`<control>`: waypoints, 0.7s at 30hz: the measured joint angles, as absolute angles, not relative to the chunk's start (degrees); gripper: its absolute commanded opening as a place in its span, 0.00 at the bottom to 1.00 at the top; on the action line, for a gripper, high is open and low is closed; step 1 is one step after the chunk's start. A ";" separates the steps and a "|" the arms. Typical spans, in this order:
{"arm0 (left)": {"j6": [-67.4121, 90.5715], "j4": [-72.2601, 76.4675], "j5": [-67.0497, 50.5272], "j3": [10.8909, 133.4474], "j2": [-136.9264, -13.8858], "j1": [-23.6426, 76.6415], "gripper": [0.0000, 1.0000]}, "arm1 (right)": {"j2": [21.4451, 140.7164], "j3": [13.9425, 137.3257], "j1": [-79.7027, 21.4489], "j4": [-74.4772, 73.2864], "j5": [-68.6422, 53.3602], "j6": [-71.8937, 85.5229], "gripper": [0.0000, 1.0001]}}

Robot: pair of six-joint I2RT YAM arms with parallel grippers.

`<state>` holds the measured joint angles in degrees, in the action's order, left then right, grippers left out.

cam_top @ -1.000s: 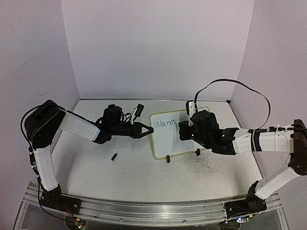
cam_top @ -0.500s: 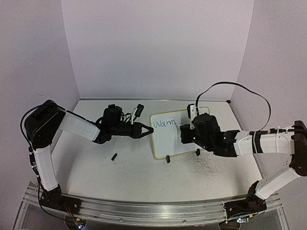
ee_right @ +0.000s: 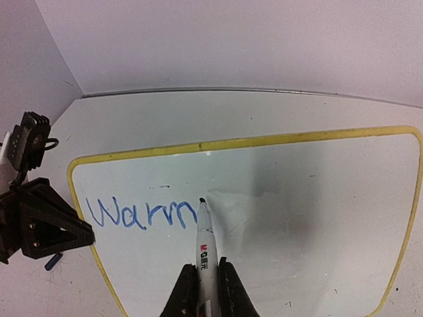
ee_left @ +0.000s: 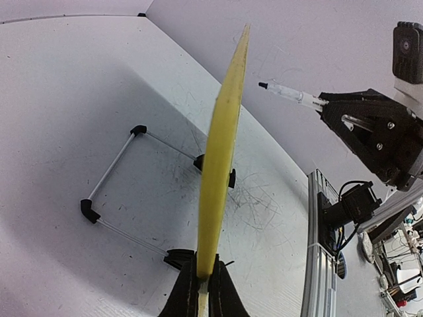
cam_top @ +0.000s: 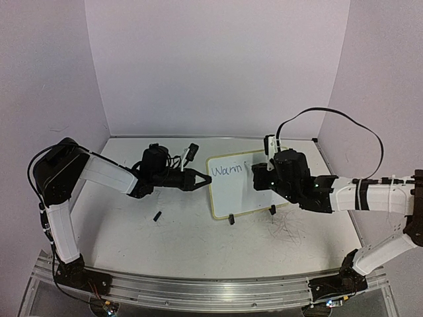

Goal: Write a sentence on the whiteboard

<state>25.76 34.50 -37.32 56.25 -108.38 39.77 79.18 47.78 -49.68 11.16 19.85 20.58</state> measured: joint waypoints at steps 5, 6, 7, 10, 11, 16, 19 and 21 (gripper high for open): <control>25.67 34.49 -37.32 56.25 -108.38 39.77 0.00 | 79.42 48.72 -49.15 11.11 19.88 19.82 0.00; 25.64 34.49 -37.32 56.25 -108.38 39.77 0.00 | 79.71 49.05 -49.15 11.11 19.86 19.66 0.00; 25.62 34.49 -37.33 56.26 -108.38 39.77 0.00 | 80.09 49.33 -49.15 11.16 19.85 19.56 0.00; 25.55 34.48 -37.34 56.25 -108.36 39.77 0.00 | 80.99 49.63 -49.15 11.31 19.78 19.51 0.00; 25.52 34.48 -37.34 56.25 -108.38 39.77 0.00 | 81.20 49.63 -49.15 11.31 19.75 19.51 0.00; 25.52 34.48 -37.34 56.25 -108.38 39.77 0.00 | 81.59 49.63 -49.15 11.34 19.78 19.36 0.00; 25.52 34.48 -37.34 56.25 -108.36 39.77 0.00 | 81.66 49.63 -49.15 11.35 19.79 19.17 0.00; 25.52 34.48 -37.34 56.25 -108.36 39.77 0.00 | 81.76 49.63 -49.15 11.43 19.81 19.06 0.00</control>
